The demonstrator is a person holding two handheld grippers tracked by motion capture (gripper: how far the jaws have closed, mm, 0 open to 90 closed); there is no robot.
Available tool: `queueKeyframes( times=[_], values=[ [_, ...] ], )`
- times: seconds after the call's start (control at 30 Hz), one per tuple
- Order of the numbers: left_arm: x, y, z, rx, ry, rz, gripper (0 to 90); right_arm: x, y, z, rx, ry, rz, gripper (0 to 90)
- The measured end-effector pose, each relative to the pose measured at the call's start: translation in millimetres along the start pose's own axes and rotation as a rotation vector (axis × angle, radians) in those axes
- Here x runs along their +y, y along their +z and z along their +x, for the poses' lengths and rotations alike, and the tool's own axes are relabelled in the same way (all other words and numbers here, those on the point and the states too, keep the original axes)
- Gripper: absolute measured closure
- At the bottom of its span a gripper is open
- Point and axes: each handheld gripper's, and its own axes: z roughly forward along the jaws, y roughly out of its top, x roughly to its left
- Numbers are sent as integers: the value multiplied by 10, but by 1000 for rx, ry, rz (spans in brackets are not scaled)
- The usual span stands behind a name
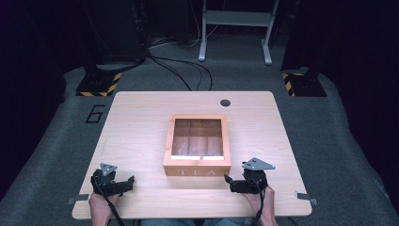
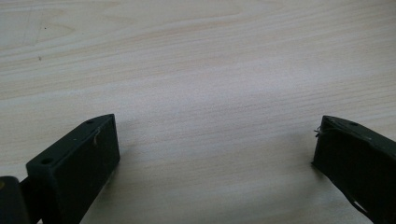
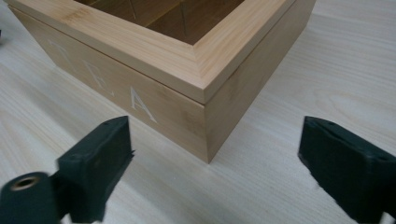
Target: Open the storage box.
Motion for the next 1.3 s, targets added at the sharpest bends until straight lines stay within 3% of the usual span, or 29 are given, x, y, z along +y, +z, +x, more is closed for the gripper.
queueKeyframes(
  times=[0.6, 0.63, 0.83, 1.3],
  values=[
    [0, 0, 0, 2, 1, 0, 0, 68, 112, 40, -6, -39, -10, 360],
    [0, 0, -1, 2, 1, 0, 0, 69, 112, 46, -6, -26, -13, 372],
    [0, 0, 0, 0, 0, 0, 0, 80, 130, 46, 15, -43, -11, 421],
    [0, 0, 0, 1, 0, 0, 0, 92, 129, 77, 10, -75, -19, 522]
  ],
)
